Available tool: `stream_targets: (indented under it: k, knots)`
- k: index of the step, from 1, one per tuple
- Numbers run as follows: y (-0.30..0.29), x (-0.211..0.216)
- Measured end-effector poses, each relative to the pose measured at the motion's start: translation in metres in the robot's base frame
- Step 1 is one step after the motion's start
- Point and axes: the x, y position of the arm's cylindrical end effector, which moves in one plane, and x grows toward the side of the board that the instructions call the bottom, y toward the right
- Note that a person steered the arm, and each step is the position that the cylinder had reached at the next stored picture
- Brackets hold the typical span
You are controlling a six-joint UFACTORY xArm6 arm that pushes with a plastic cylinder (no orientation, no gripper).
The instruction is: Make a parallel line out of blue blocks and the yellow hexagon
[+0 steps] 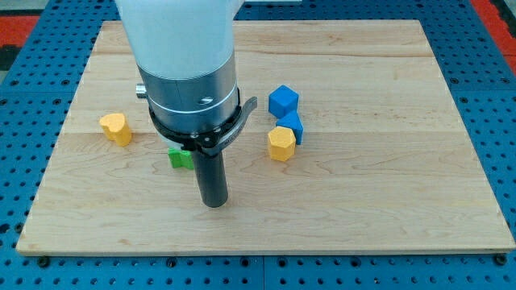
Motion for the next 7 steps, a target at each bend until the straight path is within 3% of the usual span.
stream_targets:
  k: [3,5,7]
  knots:
    - [0.086,-0.018]
    - [0.081,-0.087]
    - [0.119,-0.130]
